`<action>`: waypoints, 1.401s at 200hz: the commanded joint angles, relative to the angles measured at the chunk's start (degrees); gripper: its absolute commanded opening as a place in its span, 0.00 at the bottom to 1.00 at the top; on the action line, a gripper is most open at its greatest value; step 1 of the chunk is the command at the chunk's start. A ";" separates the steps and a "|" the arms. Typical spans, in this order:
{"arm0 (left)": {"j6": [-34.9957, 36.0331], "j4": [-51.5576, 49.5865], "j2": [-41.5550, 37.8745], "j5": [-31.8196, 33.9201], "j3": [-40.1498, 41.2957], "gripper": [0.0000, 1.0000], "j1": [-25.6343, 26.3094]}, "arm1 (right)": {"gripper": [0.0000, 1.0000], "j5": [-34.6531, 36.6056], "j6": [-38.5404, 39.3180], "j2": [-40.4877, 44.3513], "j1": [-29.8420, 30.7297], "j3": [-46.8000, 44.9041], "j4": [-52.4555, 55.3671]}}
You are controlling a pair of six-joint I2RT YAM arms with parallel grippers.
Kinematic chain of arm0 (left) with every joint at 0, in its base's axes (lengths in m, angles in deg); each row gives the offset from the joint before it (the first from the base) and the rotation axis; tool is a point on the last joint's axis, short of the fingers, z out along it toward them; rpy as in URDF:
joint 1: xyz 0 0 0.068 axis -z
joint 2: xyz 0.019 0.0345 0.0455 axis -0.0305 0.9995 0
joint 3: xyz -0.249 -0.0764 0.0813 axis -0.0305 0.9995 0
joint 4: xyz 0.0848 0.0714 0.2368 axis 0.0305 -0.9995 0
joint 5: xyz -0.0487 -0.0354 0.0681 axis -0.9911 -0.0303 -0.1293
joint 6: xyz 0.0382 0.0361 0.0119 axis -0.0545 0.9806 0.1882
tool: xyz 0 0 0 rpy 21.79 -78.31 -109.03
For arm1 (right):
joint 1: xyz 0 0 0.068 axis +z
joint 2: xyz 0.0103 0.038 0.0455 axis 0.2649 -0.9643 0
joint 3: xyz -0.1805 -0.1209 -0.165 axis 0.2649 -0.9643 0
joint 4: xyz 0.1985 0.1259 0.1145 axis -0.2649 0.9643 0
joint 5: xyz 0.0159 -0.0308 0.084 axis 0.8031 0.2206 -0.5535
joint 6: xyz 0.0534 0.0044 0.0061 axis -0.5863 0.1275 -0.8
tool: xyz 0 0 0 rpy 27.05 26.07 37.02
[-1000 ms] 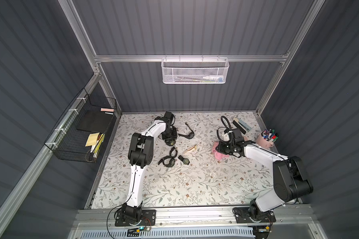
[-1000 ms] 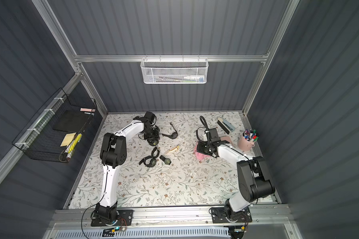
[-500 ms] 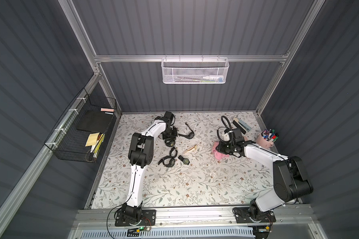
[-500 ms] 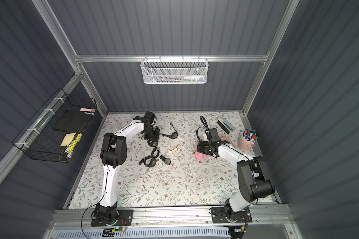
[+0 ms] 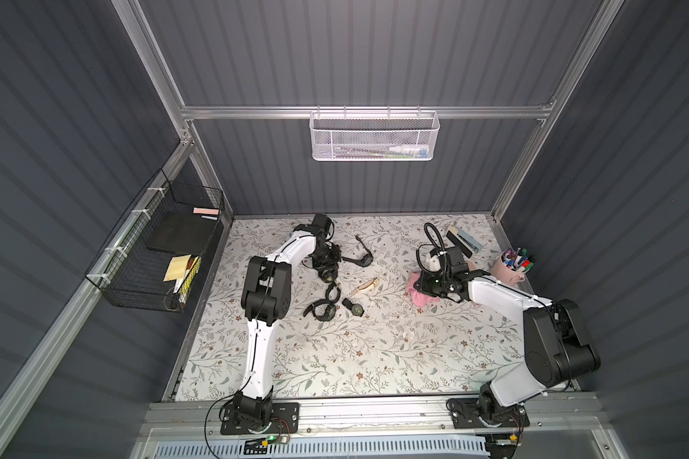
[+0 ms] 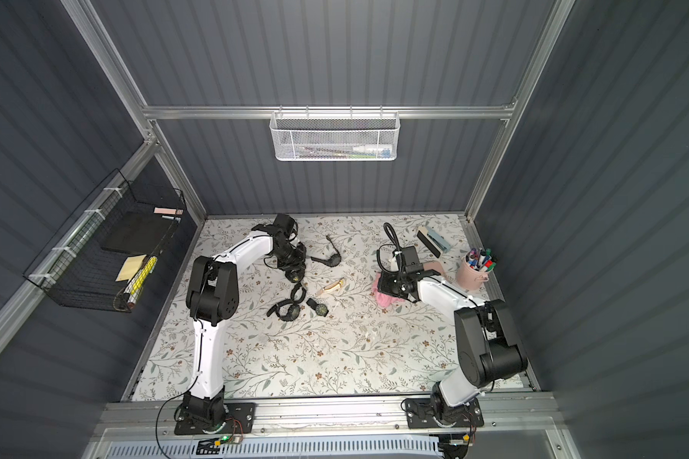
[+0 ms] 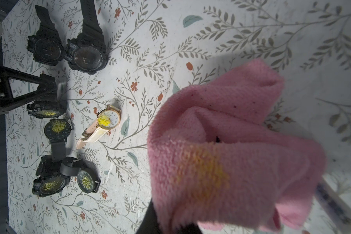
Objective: Wipe the watch dial
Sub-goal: Pick up the watch at the center of the board, then place the cleaning item at the center of the board.
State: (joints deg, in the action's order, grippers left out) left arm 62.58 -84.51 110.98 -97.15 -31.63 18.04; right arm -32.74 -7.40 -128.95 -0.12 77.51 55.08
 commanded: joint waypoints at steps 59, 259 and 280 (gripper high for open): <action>-8.64 17.32 -16.44 -10.46 13.94 0.00 -2.18 | 0.22 3.26 2.66 -0.38 -0.22 4.66 9.99; -24.08 45.93 -29.29 -19.08 29.08 0.00 -3.75 | 0.69 23.35 -0.34 -0.58 3.74 10.93 25.97; -24.67 46.67 -29.79 -19.07 29.60 0.00 -3.88 | 0.67 24.18 0.24 -2.80 3.65 12.32 26.10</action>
State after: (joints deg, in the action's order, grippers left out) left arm 38.76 -40.30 83.20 -114.98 -2.23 14.44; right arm -10.88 -6.75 -130.00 3.56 87.11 80.13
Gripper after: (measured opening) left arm 0.073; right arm 0.682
